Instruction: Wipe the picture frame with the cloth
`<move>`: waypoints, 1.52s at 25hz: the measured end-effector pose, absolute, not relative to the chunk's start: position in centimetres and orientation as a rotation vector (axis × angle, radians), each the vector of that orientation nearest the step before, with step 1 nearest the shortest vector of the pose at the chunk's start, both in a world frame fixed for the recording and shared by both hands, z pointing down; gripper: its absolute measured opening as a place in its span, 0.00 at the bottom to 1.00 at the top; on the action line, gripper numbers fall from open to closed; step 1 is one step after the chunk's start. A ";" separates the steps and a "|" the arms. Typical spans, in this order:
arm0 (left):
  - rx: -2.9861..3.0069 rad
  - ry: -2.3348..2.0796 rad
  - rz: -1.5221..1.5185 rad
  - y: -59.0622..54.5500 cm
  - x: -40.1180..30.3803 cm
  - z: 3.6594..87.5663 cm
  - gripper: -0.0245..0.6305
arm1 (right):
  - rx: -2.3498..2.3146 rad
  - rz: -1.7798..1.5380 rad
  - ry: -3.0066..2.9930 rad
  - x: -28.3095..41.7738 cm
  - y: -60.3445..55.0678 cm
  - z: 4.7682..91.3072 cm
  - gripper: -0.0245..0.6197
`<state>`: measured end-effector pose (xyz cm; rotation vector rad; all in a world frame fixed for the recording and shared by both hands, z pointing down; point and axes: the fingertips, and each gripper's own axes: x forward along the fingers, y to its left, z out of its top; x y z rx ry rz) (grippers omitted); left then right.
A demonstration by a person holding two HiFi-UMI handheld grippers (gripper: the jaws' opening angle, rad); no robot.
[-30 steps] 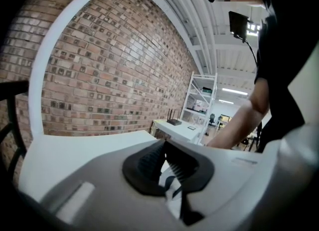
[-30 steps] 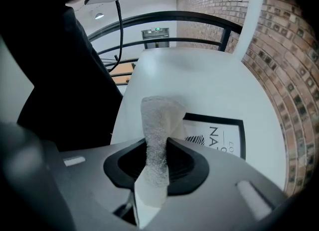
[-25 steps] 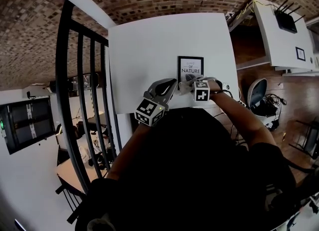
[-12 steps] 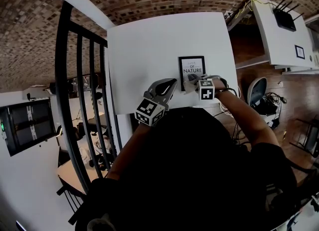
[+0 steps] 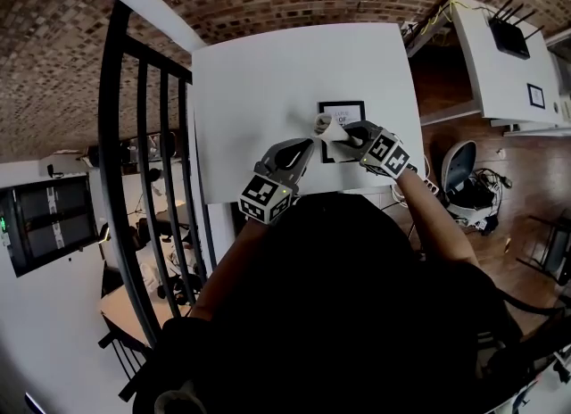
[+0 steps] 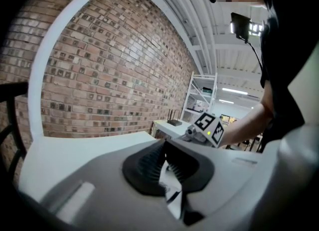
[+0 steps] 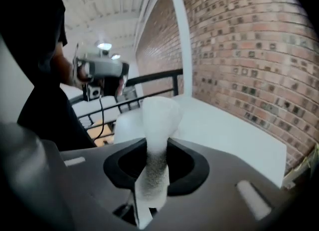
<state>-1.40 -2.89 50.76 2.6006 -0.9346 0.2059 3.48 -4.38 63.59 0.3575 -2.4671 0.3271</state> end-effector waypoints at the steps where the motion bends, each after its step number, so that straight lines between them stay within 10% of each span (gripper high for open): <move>1: 2.604 -0.937 0.202 -3.0 -1.4 50.6 0.04 | 0.425 0.346 -2.528 3.4 -4.9 61.7 0.19; 15: 2.737 -0.926 0.047 -4.3 -0.2 46.3 0.04 | 0.768 0.190 -2.961 6.7 -6.1 45.5 0.19; 38: 2.775 -0.884 0.013 -4.2 1.1 44.9 0.04 | 0.769 0.141 -3.018 7.0 -6.0 43.4 0.19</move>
